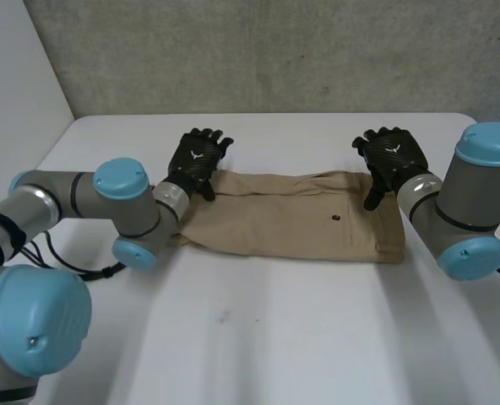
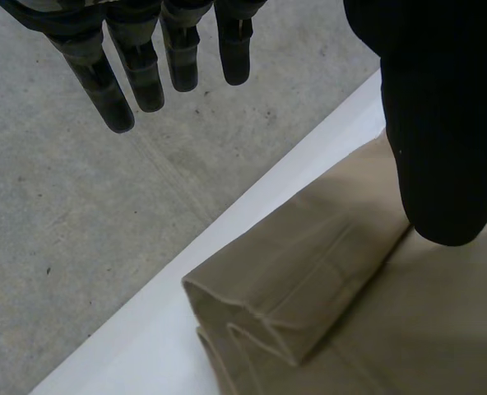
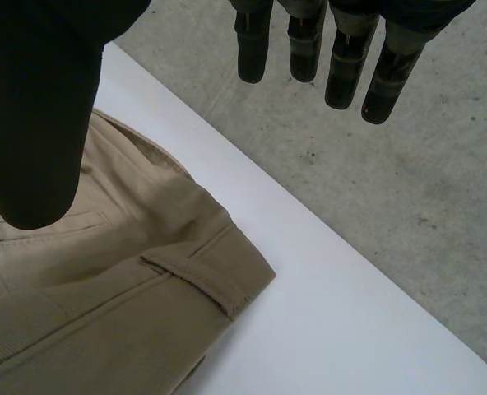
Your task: Fold the shorts.
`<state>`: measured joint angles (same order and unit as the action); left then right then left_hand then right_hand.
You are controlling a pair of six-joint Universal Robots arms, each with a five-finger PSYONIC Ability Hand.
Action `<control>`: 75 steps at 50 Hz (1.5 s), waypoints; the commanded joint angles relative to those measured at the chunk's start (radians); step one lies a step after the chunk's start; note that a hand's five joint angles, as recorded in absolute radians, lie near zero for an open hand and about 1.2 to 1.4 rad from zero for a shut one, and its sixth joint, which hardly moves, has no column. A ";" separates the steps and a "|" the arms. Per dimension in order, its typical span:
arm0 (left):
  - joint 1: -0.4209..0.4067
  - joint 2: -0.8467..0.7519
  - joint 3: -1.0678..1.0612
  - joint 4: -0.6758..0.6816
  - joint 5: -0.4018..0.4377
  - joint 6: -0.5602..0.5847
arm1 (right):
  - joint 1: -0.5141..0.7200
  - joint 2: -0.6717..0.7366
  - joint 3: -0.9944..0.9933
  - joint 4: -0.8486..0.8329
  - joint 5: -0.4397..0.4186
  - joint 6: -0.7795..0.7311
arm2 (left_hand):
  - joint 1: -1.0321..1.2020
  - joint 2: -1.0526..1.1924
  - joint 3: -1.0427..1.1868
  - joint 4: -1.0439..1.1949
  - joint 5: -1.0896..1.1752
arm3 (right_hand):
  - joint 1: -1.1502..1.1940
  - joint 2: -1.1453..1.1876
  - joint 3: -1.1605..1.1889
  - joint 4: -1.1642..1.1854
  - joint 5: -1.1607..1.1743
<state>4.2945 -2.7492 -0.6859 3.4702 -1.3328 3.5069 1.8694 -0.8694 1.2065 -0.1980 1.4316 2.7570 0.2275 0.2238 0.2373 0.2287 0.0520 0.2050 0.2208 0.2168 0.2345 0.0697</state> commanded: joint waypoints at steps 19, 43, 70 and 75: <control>0.076 -0.288 0.496 0.027 0.075 0.098 | 0.008 -0.054 0.062 0.002 0.016 -0.076 | 0.253 0.257 0.243 0.252 0.254 | -0.030 -0.046 -0.042 -0.060 -0.070; 0.044 0.440 -0.555 0.033 -0.058 0.050 | -0.016 -0.258 0.335 0.106 0.027 -0.005 | 0.112 0.116 0.103 0.111 0.113 | 0.203 0.187 0.191 0.173 0.164; 0.018 0.826 -1.092 0.033 -0.111 -0.042 | -0.092 -0.117 0.403 -0.086 -0.027 0.021 | 0.024 0.028 0.014 0.023 0.025 | 0.552 0.536 0.540 0.523 0.513; 0.019 0.835 -1.101 0.033 -0.112 -0.049 | -0.092 -0.089 0.374 -0.092 -0.031 0.021 | 0.024 0.028 0.014 0.023 0.025 | 1.132 1.116 1.120 1.102 1.093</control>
<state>4.3134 -1.9275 -1.7756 3.5037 -1.4435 3.4636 1.7769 -0.9927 1.6153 -0.2825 1.4041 2.7784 0.2793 0.2678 0.2709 0.2681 0.0773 0.6610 0.7864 0.7750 0.7743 0.5655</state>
